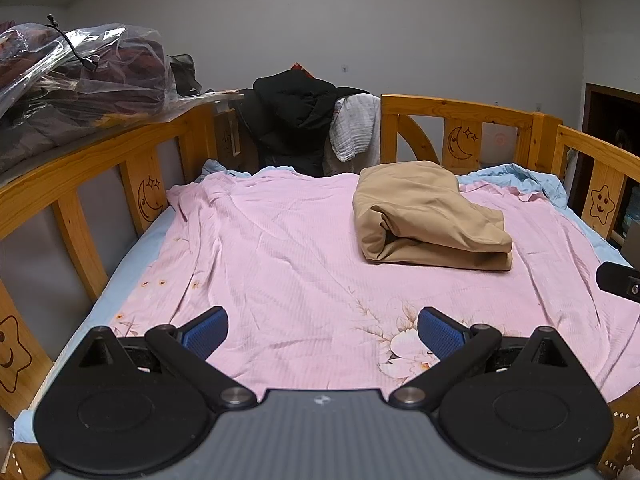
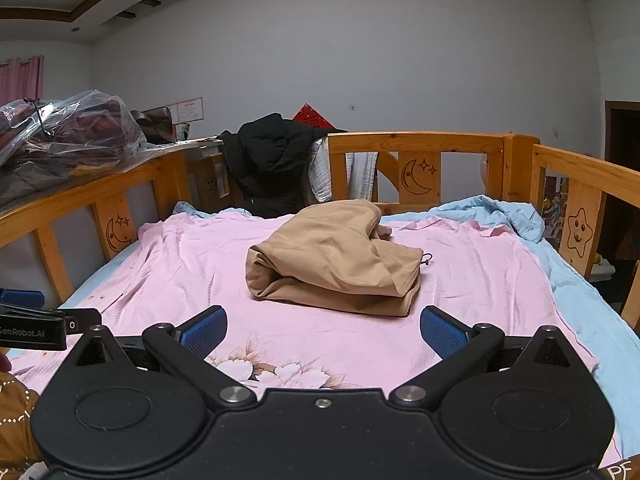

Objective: Fold large clothes

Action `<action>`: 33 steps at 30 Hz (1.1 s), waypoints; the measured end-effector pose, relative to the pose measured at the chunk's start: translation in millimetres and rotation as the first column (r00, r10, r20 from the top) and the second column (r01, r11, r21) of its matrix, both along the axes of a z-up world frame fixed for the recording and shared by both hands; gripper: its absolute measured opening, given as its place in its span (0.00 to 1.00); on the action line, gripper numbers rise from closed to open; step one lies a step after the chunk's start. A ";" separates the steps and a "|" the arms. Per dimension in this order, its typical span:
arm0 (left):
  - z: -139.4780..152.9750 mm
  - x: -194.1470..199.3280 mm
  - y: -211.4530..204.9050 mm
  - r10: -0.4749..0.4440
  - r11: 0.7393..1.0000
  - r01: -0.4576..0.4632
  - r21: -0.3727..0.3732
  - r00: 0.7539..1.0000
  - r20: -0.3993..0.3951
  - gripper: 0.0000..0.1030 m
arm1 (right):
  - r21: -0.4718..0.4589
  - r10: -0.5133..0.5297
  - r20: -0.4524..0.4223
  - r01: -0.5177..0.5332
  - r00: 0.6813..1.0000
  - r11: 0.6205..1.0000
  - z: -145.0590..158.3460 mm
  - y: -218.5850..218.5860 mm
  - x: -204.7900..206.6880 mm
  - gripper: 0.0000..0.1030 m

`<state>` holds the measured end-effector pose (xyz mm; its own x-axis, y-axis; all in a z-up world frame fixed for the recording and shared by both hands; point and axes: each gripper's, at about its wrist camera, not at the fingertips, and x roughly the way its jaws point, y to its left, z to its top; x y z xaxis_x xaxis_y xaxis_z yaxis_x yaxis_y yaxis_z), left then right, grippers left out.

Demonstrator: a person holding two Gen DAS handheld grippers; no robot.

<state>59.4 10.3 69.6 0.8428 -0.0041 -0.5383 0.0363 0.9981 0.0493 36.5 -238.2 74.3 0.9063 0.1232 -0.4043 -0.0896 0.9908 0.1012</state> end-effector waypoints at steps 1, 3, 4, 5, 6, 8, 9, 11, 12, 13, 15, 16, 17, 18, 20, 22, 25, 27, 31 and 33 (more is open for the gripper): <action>0.0 -0.2 -0.2 0.000 1.000 0.000 0.000 1.000 0.001 1.00 | 0.001 0.000 0.000 0.000 1.000 1.000 0.0 -0.1 0.1 0.99; -0.1 -0.3 -0.4 -0.001 1.000 0.001 0.000 1.000 0.001 1.00 | 0.000 -0.001 0.000 0.001 1.000 1.000 -0.1 0.3 0.3 0.99; -0.1 -0.3 -0.5 -0.001 1.000 0.001 0.000 1.000 0.000 1.00 | 0.000 0.001 0.000 -0.001 1.000 1.000 -0.1 -0.5 0.2 0.99; -0.2 -0.5 -0.9 -0.003 1.000 0.003 0.000 1.000 0.000 1.00 | 0.000 0.001 0.000 -0.001 1.000 1.000 -0.1 -0.6 0.2 0.99; -0.3 -0.6 -1.1 -0.003 1.000 0.003 0.000 1.000 -0.001 1.00 | -0.001 0.001 -0.001 -0.001 1.000 1.000 -0.1 -0.5 0.2 0.99; -0.1 0.0 -0.7 -0.004 1.000 0.004 -0.001 1.000 -0.003 1.00 | 0.000 0.001 0.000 -0.001 1.000 1.000 -0.1 -0.5 0.2 0.99; -0.3 -0.2 -1.0 -0.004 1.000 0.004 -0.002 1.000 -0.003 1.00 | 0.000 0.000 0.000 0.000 1.000 1.000 -0.1 -0.5 0.2 0.99; -0.1 0.1 -0.5 -0.004 1.000 0.004 -0.001 1.000 -0.002 1.00 | 0.000 0.001 0.000 -0.001 1.000 1.000 -0.1 -0.6 0.2 0.99; -0.2 0.0 -0.5 -0.004 1.000 0.004 -0.002 1.000 -0.002 1.00 | 0.000 0.001 0.000 -0.001 1.000 1.000 -0.2 -0.7 0.2 0.99; -0.1 0.1 -0.4 -0.004 1.000 0.004 -0.002 1.000 -0.003 1.00 | 0.000 0.001 0.000 -0.001 1.000 1.000 -0.2 -0.7 0.3 0.99; 0.0 0.8 -0.5 -0.006 1.000 0.006 -0.004 1.000 -0.006 1.00 | 0.000 0.001 -0.001 -0.001 1.000 1.000 -0.2 -0.4 0.2 0.99; 0.2 0.9 -0.5 -0.007 1.000 0.007 -0.008 1.000 -0.009 1.00 | -0.001 0.002 -0.001 -0.002 1.000 1.000 -0.3 -0.4 0.1 0.99; 0.6 1.1 0.5 -0.006 1.000 0.006 -0.012 1.000 -0.013 1.00 | -0.001 0.002 -0.001 -0.002 1.000 1.000 -0.3 -0.3 0.1 0.99; 0.6 1.1 0.1 -0.006 1.000 0.005 -0.012 1.000 -0.015 1.00 | -0.001 0.003 -0.001 -0.003 1.000 1.000 -0.3 0.0 0.2 0.99; 0.6 0.3 -0.7 -0.001 1.000 0.001 -0.007 1.000 -0.012 1.00 | -0.002 0.002 0.000 -0.002 1.000 1.000 -0.1 0.0 0.2 0.99; 0.7 -0.3 -0.9 0.003 1.000 -0.003 -0.007 1.000 -0.013 1.00 | 0.000 0.002 -0.001 -0.002 1.000 1.000 -0.2 -0.2 0.3 0.99; 1.3 -0.4 -0.2 0.002 1.000 -0.002 -0.019 1.000 -0.016 1.00 | -0.001 0.003 0.000 -0.003 1.000 1.000 -0.3 0.0 0.2 0.99; 1.3 -0.8 -0.2 0.001 1.000 -0.002 -0.020 1.000 -0.016 1.00 | -0.002 0.005 0.000 -0.005 1.000 1.000 -0.2 -0.5 0.2 0.99; 1.1 -1.1 0.6 -0.003 1.000 0.002 -0.027 1.000 -0.024 1.00 | -0.002 0.009 -0.001 -0.009 1.000 1.000 0.6 -0.2 1.2 0.99; 1.0 -1.3 0.3 -0.003 1.000 0.003 -0.026 1.000 -0.025 1.00 | -0.002 0.008 -0.001 -0.008 1.000 1.000 0.8 0.0 1.4 0.99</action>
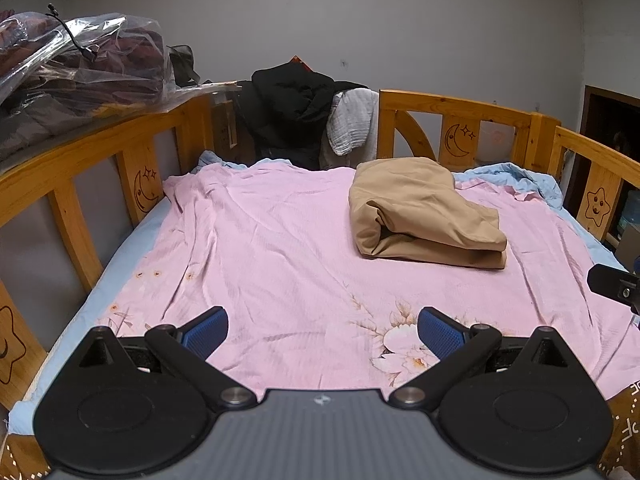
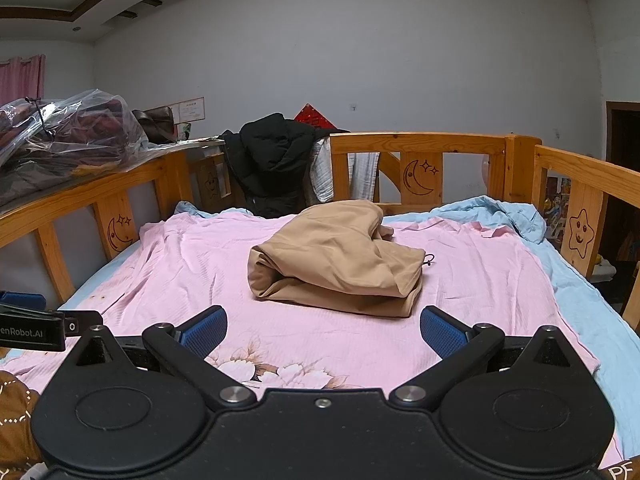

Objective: Fold large clothes

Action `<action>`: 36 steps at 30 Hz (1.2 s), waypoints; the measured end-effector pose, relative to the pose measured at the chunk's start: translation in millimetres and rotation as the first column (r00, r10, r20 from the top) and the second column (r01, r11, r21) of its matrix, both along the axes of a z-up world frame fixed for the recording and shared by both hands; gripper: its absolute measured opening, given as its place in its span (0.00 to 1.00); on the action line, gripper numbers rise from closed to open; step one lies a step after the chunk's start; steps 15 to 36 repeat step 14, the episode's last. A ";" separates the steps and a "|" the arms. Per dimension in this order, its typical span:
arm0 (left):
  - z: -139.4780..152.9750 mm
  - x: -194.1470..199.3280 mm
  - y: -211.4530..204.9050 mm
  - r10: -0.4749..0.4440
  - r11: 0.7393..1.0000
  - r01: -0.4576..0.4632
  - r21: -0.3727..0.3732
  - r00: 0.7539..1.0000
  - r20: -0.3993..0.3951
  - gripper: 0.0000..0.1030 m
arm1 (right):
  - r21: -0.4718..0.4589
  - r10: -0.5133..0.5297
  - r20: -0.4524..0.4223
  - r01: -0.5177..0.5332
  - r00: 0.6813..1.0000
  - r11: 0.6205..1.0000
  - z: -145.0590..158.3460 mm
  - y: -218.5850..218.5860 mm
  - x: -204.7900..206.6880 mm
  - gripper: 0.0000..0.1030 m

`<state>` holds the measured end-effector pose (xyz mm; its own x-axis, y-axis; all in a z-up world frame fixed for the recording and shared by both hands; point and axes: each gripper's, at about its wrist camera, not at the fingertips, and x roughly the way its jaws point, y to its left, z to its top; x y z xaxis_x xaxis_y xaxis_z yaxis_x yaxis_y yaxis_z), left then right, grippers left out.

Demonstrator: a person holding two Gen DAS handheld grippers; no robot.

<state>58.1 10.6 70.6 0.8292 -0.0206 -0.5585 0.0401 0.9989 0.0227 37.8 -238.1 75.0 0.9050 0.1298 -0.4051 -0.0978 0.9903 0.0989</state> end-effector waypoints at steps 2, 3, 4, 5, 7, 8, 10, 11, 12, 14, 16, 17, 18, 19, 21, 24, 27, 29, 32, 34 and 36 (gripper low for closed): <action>0.0 0.0 -0.2 0.000 1.000 0.000 -0.001 1.000 0.000 1.00 | 0.001 0.000 0.000 0.000 1.000 1.000 -0.1 -0.2 -0.1 0.99; 0.0 -0.2 -0.3 0.000 1.000 0.000 -0.001 1.000 0.001 1.00 | 0.000 0.000 -0.001 0.000 1.000 1.000 -0.2 -0.3 -0.1 0.99; -0.1 -0.4 -0.4 -0.001 1.000 0.001 -0.001 1.000 0.001 1.00 | 0.000 0.000 -0.001 0.000 1.000 1.000 -0.2 -0.3 -0.2 0.99; -0.2 -0.5 -0.5 -0.001 1.000 0.001 -0.001 1.000 0.001 1.00 | 0.000 0.001 0.000 -0.001 1.000 1.000 -0.1 -0.4 -0.2 0.99; 0.1 -0.6 -0.7 -0.003 1.000 0.003 0.000 1.000 0.001 1.00 | 0.000 0.001 -0.001 -0.001 1.000 1.000 -0.1 -0.3 -0.2 0.99; 0.2 -0.8 -0.7 -0.006 1.000 0.006 0.001 1.000 0.002 1.00 | 0.000 0.001 -0.001 -0.001 1.000 1.000 -0.1 -0.2 -0.2 0.99; 0.6 -0.9 -1.0 -0.009 1.000 0.009 0.003 1.000 0.004 1.00 | 0.000 0.001 -0.001 -0.001 1.000 1.000 0.0 0.1 -0.3 0.99; 1.2 -0.1 -0.7 -0.012 1.000 0.012 0.003 1.000 0.003 1.00 | 0.000 0.000 -0.001 0.000 1.000 1.000 0.0 0.2 -0.3 0.99; 1.3 0.5 -0.5 -0.015 1.000 0.015 0.001 1.000 0.001 1.00 | 0.000 0.000 -0.001 0.000 1.000 1.000 0.0 0.3 -0.3 0.99; 1.4 0.7 -0.5 -0.017 1.000 0.017 0.001 1.000 0.000 1.00 | 0.000 0.000 -0.001 0.000 1.000 1.000 -0.1 0.4 -0.3 0.99; 1.4 0.7 -0.5 -0.017 1.000 0.017 0.001 1.000 0.000 1.00 | 0.000 0.000 -0.001 0.000 1.000 1.000 -0.1 0.4 -0.3 0.99; 1.4 0.7 -0.5 -0.017 1.000 0.017 0.001 1.000 0.000 1.00 | 0.000 0.000 -0.001 0.000 1.000 1.000 -0.1 0.4 -0.3 0.99; 1.4 0.7 -0.5 -0.017 1.000 0.017 0.001 1.000 0.000 1.00 | 0.000 0.000 -0.001 0.000 1.000 1.000 -0.1 0.4 -0.3 0.99; 1.4 0.7 -0.5 -0.017 1.000 0.017 0.001 1.000 0.000 1.00 | 0.000 0.000 -0.001 0.000 1.000 1.000 -0.1 0.4 -0.3 0.99; 1.4 0.7 -0.5 -0.017 1.000 0.017 0.001 1.000 0.000 1.00 | 0.000 0.000 -0.001 0.000 1.000 1.000 -0.1 0.4 -0.3 0.99; 1.4 0.7 -0.5 -0.017 1.000 0.017 0.001 1.000 0.000 1.00 | 0.000 0.000 -0.001 0.000 1.000 1.000 -0.1 0.4 -0.3 0.99; 1.4 0.7 -0.5 -0.017 1.000 0.017 0.001 1.000 0.000 1.00 | 0.000 0.000 -0.001 0.000 1.000 1.000 -0.1 0.4 -0.3 0.99; 1.4 0.7 -0.5 -0.017 1.000 0.017 0.001 1.000 0.000 1.00 | 0.000 0.000 -0.001 0.000 1.000 1.000 -0.1 0.4 -0.3 0.99; 1.4 0.7 -0.5 -0.017 1.000 0.017 0.001 1.000 0.000 1.00 | 0.000 0.000 -0.001 0.000 1.000 1.000 -0.1 0.4 -0.3 0.99; 1.4 0.7 -0.5 -0.017 1.000 0.017 0.001 1.000 0.000 1.00 | 0.000 0.000 -0.001 0.000 1.000 1.000 -0.1 0.4 -0.3 0.99; 1.4 0.7 -0.5 -0.017 1.000 0.017 0.001 1.000 0.000 1.00 | 0.000 0.000 -0.001 0.000 1.000 1.000 -0.1 0.4 -0.3 0.99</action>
